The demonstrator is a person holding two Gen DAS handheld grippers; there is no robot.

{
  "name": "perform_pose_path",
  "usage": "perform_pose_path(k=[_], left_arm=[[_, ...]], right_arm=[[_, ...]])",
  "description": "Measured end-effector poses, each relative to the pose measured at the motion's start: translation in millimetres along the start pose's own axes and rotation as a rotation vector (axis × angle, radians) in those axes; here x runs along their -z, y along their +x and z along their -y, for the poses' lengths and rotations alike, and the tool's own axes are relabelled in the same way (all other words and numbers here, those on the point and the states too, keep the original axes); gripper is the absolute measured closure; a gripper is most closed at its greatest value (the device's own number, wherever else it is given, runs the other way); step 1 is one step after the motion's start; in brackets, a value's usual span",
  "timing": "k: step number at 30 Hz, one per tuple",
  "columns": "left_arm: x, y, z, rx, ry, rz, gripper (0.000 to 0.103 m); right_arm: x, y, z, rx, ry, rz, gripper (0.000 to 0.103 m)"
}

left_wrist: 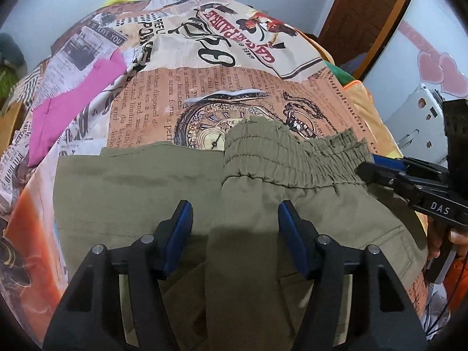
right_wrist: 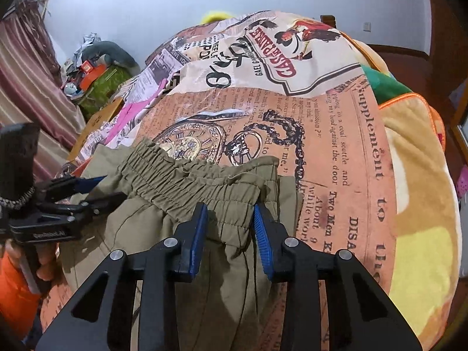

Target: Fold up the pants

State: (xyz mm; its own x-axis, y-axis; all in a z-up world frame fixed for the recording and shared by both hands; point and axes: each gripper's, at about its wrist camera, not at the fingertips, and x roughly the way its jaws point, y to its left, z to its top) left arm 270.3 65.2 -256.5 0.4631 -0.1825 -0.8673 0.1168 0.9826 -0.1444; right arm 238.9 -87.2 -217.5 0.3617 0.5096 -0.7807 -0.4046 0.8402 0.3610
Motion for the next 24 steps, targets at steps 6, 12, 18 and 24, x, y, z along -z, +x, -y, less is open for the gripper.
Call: perform_pose_path(k=[6, 12, 18, 24], left_arm=[[3, 2, 7, -0.040, 0.032, 0.015, 0.041], [3, -3, 4, -0.033, 0.018, 0.023, 0.041], [4, -10, 6, -0.051, 0.018, 0.054, 0.041], [1, -29, -1, -0.060, -0.002, 0.106, 0.041]], right_arm=[[-1, 3, -2, 0.017, -0.014, -0.015, 0.073], [-4, -9, -14, 0.049, -0.088, 0.052, 0.092], [-20, -37, -41, 0.073, -0.212, 0.164, 0.094], [-35, -50, -61, 0.067, -0.294, 0.252, 0.094]])
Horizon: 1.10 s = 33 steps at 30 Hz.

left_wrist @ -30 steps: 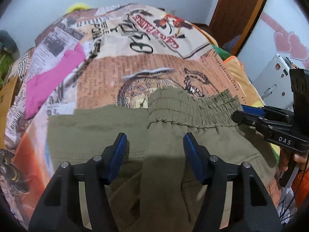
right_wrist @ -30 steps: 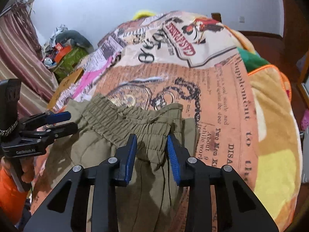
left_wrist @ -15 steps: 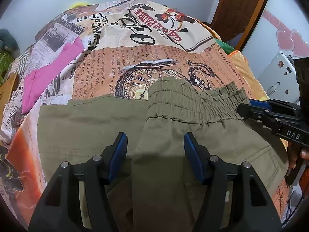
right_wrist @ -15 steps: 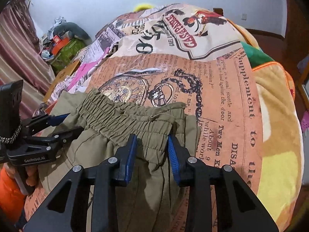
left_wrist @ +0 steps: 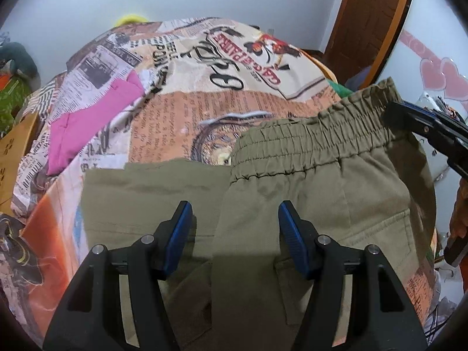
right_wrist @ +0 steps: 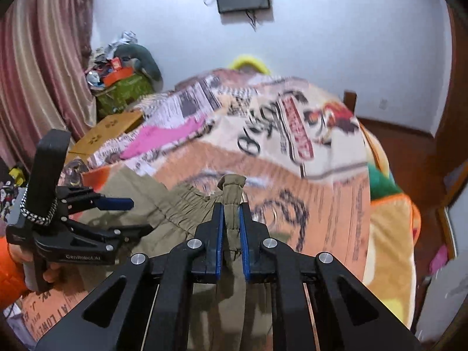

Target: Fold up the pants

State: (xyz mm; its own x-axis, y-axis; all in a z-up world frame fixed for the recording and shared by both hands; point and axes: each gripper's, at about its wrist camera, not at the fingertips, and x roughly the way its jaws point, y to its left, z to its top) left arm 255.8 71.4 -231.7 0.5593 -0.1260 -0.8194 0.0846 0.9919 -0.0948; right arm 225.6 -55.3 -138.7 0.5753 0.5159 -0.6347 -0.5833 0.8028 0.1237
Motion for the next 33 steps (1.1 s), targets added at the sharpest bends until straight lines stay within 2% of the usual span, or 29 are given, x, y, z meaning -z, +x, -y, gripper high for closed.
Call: perform_pose_path(k=[5, 9, 11, 14, 20, 24, 26, 28, 30, 33], left_arm=[[-5, 2, -5, -0.029, 0.002, 0.007, 0.041], [0, 28, -10, -0.052, -0.019, -0.065, 0.041], [2, 32, -13, -0.044, -0.028, -0.069, 0.041], [2, 31, -15, -0.056, -0.023, -0.061, 0.040], [-3, 18, -16, -0.061, -0.032, -0.043, 0.041], [-13, -7, -17, -0.057, -0.043, 0.014, 0.043], [-17, -19, -13, -0.034, -0.040, 0.039, 0.044], [-19, -25, -3, -0.009, -0.015, 0.053, 0.044], [-16, -25, 9, 0.005, 0.014, 0.048, 0.044], [-9, -14, 24, 0.040, 0.024, 0.005, 0.044]], right_arm=[[-8, 21, 4, 0.027, -0.035, -0.013, 0.094], [-1, 57, 18, 0.085, -0.019, -0.127, 0.094], [10, 81, 27, 0.109, -0.015, -0.204, 0.094], [24, 97, 34, 0.121, -0.020, -0.257, 0.094], [11, 79, 37, 0.097, -0.002, -0.268, 0.090], [3, 48, 31, 0.073, -0.006, -0.201, 0.086], [2, 31, 25, 0.037, 0.008, -0.166, 0.076], [5, 22, 17, 0.014, 0.006, -0.144, 0.061], [10, 18, 8, -0.014, -0.002, -0.142, 0.061], [25, 21, 0, -0.047, 0.010, -0.185, 0.061]])
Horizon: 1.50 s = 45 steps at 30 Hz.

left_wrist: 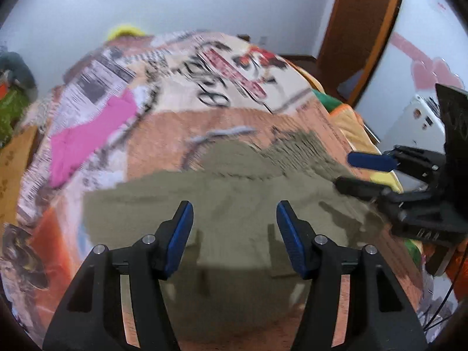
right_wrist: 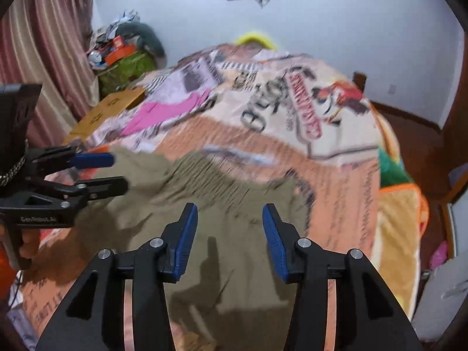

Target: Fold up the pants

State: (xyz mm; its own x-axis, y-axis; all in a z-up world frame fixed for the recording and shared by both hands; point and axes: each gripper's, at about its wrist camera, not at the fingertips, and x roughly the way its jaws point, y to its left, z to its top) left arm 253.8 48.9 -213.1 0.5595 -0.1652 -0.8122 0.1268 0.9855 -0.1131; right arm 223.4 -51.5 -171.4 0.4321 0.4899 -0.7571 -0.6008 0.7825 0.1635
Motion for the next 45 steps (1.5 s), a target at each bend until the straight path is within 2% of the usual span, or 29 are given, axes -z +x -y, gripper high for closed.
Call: perform_pose_path(k=[5, 7, 10, 13, 15, 19, 21, 25, 26, 28, 29, 33, 34, 36, 39, 41, 43, 45], left_arm=[[19, 32, 4, 0.006, 0.007, -0.103, 0.046], [23, 27, -1, 0.026, 0.006, -0.096, 0.046], [30, 20, -5, 0.007, 0.032, -0.093, 0.046], [43, 15, -13, -0.070, 0.034, -0.106, 0.045], [51, 9, -28, -0.078, -0.013, -0.102, 0.044], [65, -5, -56, -0.028, -0.137, -0.090, 0.038], [70, -10, -56, -0.049, -0.139, -0.085, 0.038], [77, -21, -54, -0.107, -0.113, -0.077, 0.039], [79, -23, -56, -0.147, -0.113, -0.085, 0.039], [81, -29, -65, -0.140, -0.136, -0.087, 0.039], [81, -33, -71, -0.118, -0.163, -0.079, 0.039], [72, -37, -82, -0.122, -0.196, -0.066, 0.039], [68, -34, -82, -0.099, -0.202, -0.066, 0.039], [61, -24, -77, -0.060, -0.186, -0.079, 0.039], [53, -1, -65, -0.061, -0.142, -0.126, 0.039], [50, 10, -59, -0.107, -0.105, -0.124, 0.038], [49, 12, -60, -0.137, -0.098, -0.113, 0.032], [50, 11, -63, -0.191, -0.093, -0.099, 0.031]], right_arm=[[36, 24, 6, -0.004, 0.064, -0.117, 0.061], [46, 21, 11, -0.006, 0.088, -0.108, 0.060], [54, 9, 19, -0.031, 0.142, -0.084, 0.060], [59, 0, 24, -0.016, 0.185, -0.066, 0.060], [64, -5, 27, -0.002, 0.209, -0.058, 0.060], [74, -16, 33, 0.030, 0.229, -0.049, 0.060], [78, -18, 36, 0.073, 0.236, -0.061, 0.058], [91, -24, 49, 0.044, 0.313, -0.054, 0.055], [93, -24, 50, 0.042, 0.320, -0.055, 0.055], [94, -25, 49, 0.046, 0.322, -0.058, 0.055], [93, -25, 48, 0.049, 0.321, -0.059, 0.055], [91, -25, 46, 0.054, 0.309, -0.064, 0.055], [90, -24, 45, 0.055, 0.309, -0.065, 0.055], [90, -23, 45, 0.054, 0.311, -0.065, 0.055], [91, -22, 43, 0.057, 0.317, -0.063, 0.055], [92, -22, 44, 0.054, 0.322, -0.062, 0.055], [93, -23, 45, 0.049, 0.325, -0.063, 0.055], [93, -23, 45, 0.048, 0.319, -0.064, 0.055]])
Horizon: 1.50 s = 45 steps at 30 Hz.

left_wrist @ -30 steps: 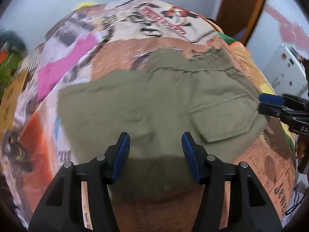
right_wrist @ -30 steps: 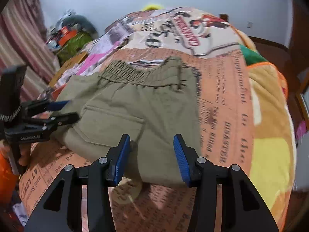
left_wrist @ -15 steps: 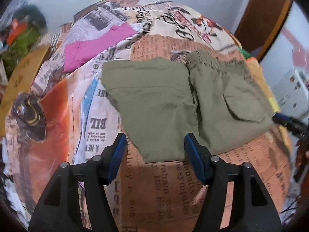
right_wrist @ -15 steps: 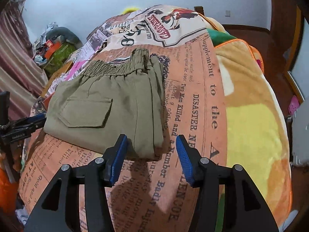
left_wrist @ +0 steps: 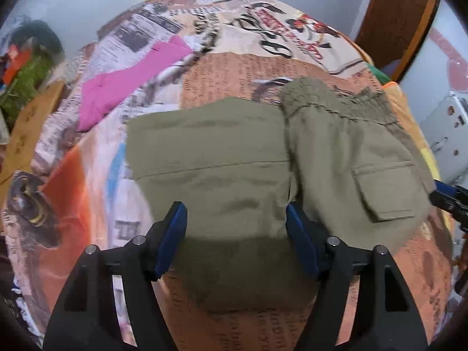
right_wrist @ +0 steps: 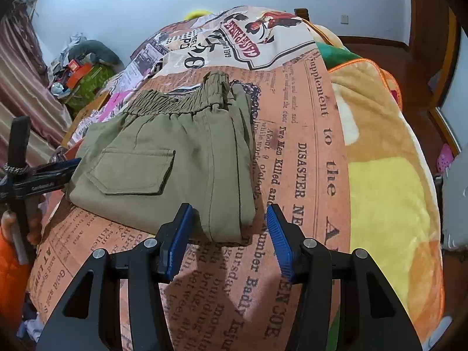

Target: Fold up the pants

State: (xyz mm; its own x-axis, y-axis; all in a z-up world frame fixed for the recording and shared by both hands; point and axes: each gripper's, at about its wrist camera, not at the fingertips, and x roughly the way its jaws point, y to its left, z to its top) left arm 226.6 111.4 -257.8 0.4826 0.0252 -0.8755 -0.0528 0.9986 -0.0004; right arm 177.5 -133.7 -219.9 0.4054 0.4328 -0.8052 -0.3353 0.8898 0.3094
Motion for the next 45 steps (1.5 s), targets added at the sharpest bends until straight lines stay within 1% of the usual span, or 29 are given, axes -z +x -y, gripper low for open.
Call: perform_pose_path(k=[1, 2, 8, 11, 13, 16, 19, 22, 23, 26, 30, 31, 34, 35, 37, 39, 42, 45], left_arm=[[2, -2, -2, -0.036, 0.005, 0.011, 0.031], [4, -3, -4, -0.053, 0.005, 0.017, 0.031], [14, -13, -23, -0.074, -0.030, 0.022, 0.029], [20, -17, -26, -0.087, -0.030, 0.022, 0.029], [22, -19, -26, -0.086, -0.032, 0.020, 0.028], [26, -28, -31, -0.066, -0.051, 0.020, 0.029], [27, -40, -37, -0.025, -0.076, 0.025, 0.029], [31, -47, -36, 0.001, -0.071, 0.030, 0.029], [33, -46, -32, -0.004, -0.052, 0.022, 0.029], [41, -36, -26, -0.055, -0.021, -0.012, 0.028], [50, -38, -40, -0.028, -0.092, -0.012, 0.026], [53, -41, -44, -0.032, -0.106, -0.009, 0.027], [62, -47, -53, -0.160, -0.085, -0.016, 0.027], [67, -47, -61, -0.171, -0.092, -0.027, 0.027], [74, -49, -75, -0.157, -0.128, -0.044, 0.027], [78, -52, -84, -0.141, -0.156, -0.045, 0.027], [74, -61, -88, -0.098, -0.189, -0.009, 0.027], [60, -65, -85, -0.053, -0.192, 0.029, 0.027]], right_arm=[[0, 0, 0, 0.000, -0.002, 0.001, 0.055], [1, 0, -1, 0.000, -0.004, 0.002, 0.055], [3, -1, -1, -0.014, 0.001, 0.007, 0.055], [3, -1, -3, -0.023, -0.009, 0.010, 0.053], [3, 0, -4, -0.025, -0.014, 0.011, 0.052], [2, 2, -5, -0.026, -0.011, 0.007, 0.052], [2, 1, -6, -0.021, -0.019, 0.008, 0.052], [2, 2, -5, -0.025, -0.015, 0.006, 0.052], [2, 3, -5, -0.026, -0.011, 0.005, 0.052], [2, 3, -5, -0.025, -0.007, 0.006, 0.052], [4, 1, -5, -0.025, -0.003, 0.007, 0.052], [4, 1, -5, -0.025, -0.004, 0.007, 0.052], [4, 2, -6, -0.022, -0.007, 0.005, 0.052], [4, 2, -6, -0.021, -0.009, 0.005, 0.052], [4, 1, -7, -0.019, -0.010, 0.005, 0.052], [4, 1, -7, -0.019, -0.008, 0.004, 0.052], [0, -1, -7, -0.016, -0.011, -0.002, 0.052], [-9, -8, -10, 0.000, -0.034, 0.015, 0.052]])
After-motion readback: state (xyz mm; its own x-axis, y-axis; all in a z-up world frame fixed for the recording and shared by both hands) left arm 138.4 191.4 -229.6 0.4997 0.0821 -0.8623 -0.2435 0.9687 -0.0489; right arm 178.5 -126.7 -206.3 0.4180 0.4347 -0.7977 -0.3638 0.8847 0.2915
